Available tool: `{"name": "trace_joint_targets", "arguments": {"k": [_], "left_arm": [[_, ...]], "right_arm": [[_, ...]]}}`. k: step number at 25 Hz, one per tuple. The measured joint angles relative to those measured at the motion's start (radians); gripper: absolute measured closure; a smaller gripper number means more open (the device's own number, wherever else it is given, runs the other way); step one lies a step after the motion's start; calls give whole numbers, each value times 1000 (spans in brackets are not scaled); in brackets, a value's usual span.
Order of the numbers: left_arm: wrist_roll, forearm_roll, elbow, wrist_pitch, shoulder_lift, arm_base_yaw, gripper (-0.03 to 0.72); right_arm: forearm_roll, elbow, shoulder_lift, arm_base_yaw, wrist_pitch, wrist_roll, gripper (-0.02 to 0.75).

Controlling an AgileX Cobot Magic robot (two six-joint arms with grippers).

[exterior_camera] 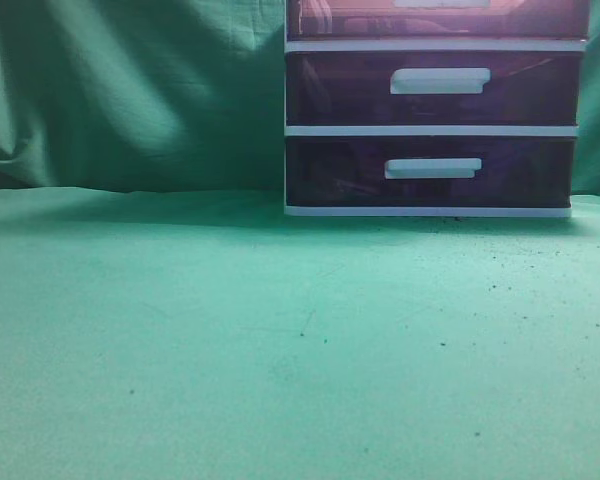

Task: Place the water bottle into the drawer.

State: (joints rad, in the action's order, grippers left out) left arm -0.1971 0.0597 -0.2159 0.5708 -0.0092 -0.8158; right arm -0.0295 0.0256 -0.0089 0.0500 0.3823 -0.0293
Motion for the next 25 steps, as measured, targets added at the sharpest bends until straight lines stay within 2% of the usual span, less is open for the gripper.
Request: {"name": "trace_joint_targets", "arguments": {"k": [5, 8, 13, 18, 21, 25], "left_arm": [[0, 0, 0, 0, -1, 0, 624], [9, 47, 5, -3, -1, 70, 624], [11, 118, 80, -159, -2, 405, 624], [11, 113, 202, -290, -2, 731, 624], [9, 105, 239, -318, -2, 849, 624], [9, 133, 239, -284, -4, 879, 624]], "right_arm": [[0, 0, 0, 0, 0, 0, 738], [0, 0, 0, 0, 0, 0, 738], [2, 0, 0, 0, 0, 2, 738], [2, 0, 0, 0, 0, 7, 738], [2, 2, 0, 0, 0, 8, 738], [2, 2, 0, 0, 0, 8, 738]]}}
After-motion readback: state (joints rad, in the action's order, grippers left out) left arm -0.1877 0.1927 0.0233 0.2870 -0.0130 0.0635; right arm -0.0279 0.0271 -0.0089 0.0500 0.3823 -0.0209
